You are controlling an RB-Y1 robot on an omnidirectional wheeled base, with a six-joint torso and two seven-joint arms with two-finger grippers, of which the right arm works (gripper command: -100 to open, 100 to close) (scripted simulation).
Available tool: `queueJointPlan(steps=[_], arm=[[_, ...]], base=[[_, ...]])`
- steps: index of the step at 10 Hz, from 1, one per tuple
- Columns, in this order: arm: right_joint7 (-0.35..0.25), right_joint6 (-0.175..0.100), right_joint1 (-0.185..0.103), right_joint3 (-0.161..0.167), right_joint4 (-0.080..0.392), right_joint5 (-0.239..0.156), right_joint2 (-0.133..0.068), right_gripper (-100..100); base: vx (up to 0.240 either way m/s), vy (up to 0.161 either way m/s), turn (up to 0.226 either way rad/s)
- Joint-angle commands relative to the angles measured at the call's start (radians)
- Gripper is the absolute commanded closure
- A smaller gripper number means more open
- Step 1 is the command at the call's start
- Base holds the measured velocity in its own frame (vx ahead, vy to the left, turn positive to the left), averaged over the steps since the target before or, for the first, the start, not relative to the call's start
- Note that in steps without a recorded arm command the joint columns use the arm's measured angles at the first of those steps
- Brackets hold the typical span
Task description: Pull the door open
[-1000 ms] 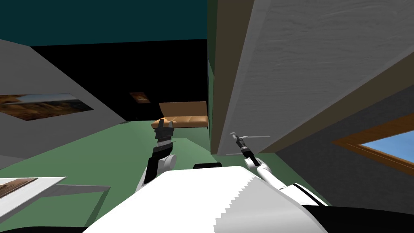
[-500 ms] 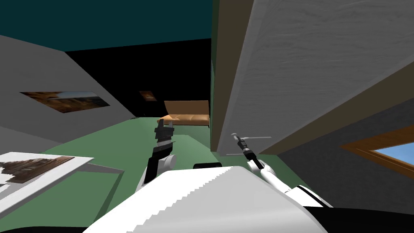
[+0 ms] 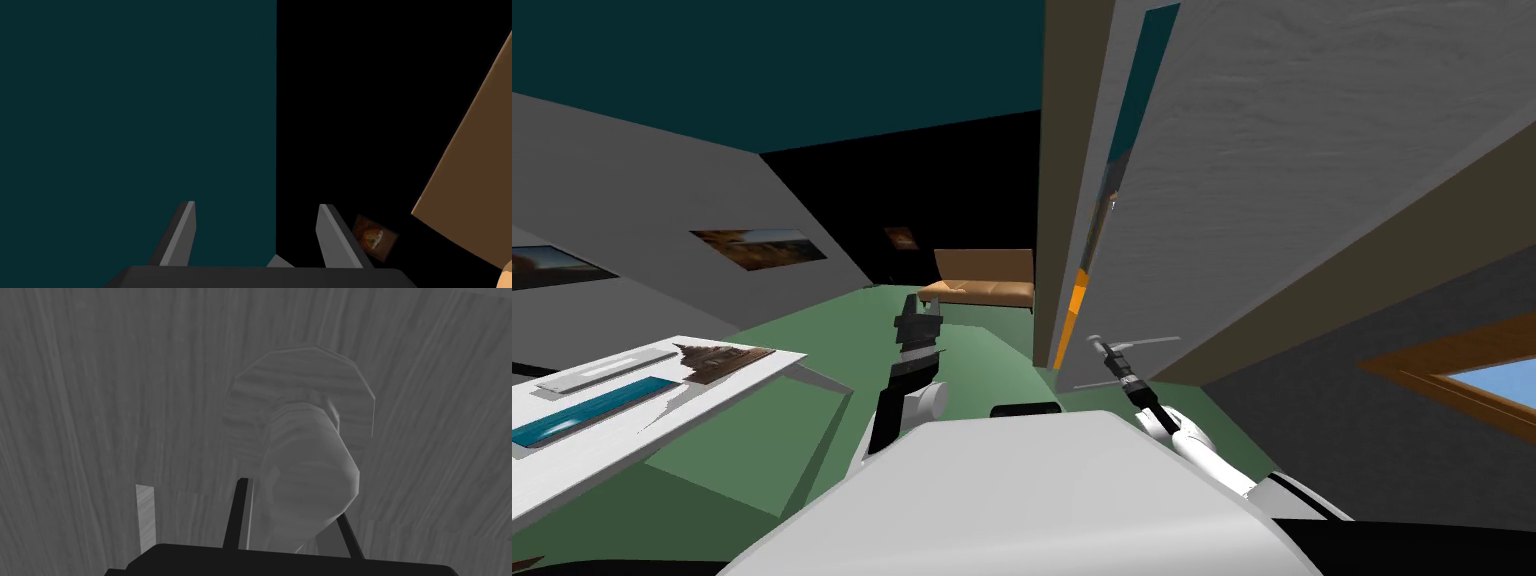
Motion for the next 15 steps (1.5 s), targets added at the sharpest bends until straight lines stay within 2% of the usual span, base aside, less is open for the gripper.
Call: queueJointPlan(steps=[1,2,5,10,11,12,15], arm=[[0.000,0.000,0.000,0.000,0.000,0.000,0.000,100],[-0.011,-0.036,0.018,0.015,0.010,-0.005,-0.013,100],[-0.020,-0.075,0.036,0.028,0.020,-0.011,-0.028,100],[-0.045,-0.175,0.082,0.061,0.047,-0.027,-0.070,100],[-0.049,-0.173,0.059,0.064,0.071,-0.021,-0.057,100],[-0.056,-0.194,0.063,0.070,0.084,-0.020,-0.061,100],[-0.064,-0.220,0.067,0.077,0.100,-0.019,-0.069,100]], base=[[-0.073,-0.033,0.026],[-0.122,-0.070,0.189],[-0.182,-0.081,0.159],[-0.205,-0.080,0.171],[-0.112,-0.023,0.029],[-0.160,-0.084,0.209],[-0.238,-0.101,0.191]])
